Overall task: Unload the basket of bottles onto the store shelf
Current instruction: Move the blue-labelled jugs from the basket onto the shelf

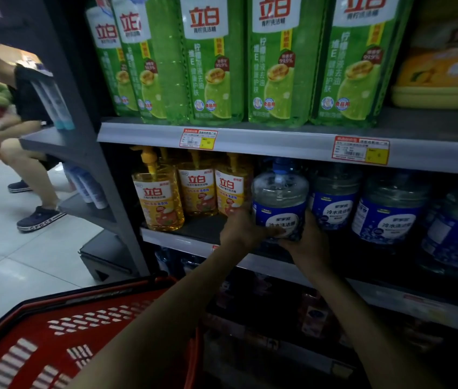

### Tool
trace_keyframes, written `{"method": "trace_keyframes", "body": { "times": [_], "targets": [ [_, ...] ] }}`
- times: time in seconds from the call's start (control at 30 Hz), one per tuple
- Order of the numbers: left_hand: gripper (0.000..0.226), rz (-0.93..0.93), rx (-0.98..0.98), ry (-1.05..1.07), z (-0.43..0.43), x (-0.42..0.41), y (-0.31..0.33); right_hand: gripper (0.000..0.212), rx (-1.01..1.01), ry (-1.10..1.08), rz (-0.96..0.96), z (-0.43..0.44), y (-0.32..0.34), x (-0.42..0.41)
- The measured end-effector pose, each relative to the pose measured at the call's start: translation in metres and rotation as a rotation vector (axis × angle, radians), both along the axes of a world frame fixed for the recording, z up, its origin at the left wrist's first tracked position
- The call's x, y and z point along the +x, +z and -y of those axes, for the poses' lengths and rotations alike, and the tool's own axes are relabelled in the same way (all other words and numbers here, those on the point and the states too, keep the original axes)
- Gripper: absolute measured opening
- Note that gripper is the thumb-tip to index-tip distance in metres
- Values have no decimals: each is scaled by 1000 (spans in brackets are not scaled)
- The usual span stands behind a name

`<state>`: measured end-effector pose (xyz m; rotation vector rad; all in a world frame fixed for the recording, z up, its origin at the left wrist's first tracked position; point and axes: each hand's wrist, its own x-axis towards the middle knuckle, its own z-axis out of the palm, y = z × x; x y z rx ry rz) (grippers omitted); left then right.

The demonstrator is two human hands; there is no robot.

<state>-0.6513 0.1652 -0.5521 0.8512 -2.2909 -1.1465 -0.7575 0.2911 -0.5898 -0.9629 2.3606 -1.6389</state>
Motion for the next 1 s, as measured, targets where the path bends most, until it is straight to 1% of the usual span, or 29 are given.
{"method": "trace_keyframes", "body": {
  "times": [0.13, 0.23, 0.33, 0.43, 0.5, 0.6, 0.67, 0.73, 0.83, 0.9, 1.0],
  "targets": [
    [84, 140, -63, -22, -2, 21, 11, 84, 62, -69, 10, -4, 11, 15],
    [64, 258, -193, -33, 0, 46, 21, 74, 99, -90, -34, -7, 23, 31],
    [51, 296, -336, -18, 2, 84, 33, 65, 104, -80, -106, -8, 37, 52],
    [59, 322, -444, -1, 6, 120, 37, 71, 97, -41, -127, -7, 50, 74],
    [70, 364, -475, 18, 11, 149, 40, 69, 107, 21, -156, -4, 55, 91],
    [79, 450, -542, 61, 22, 196, 37, 63, 144, 155, -217, 6, 54, 113],
    [84, 499, -569, 88, 29, 229, 33, 64, 202, 230, -262, 15, 51, 128],
    [88, 549, -584, 124, 38, 263, 27, 70, 278, 305, -330, 29, 46, 144],
    [105, 609, -617, 181, 49, 311, 15, 75, 356, 447, -394, 49, 34, 171],
    [100, 626, -637, 220, 56, 338, 2, 81, 438, 536, -432, 61, 22, 185],
    [94, 661, -621, 267, 61, 375, -22, 89, 621, 627, -569, 76, 7, 204]
  ]
}}
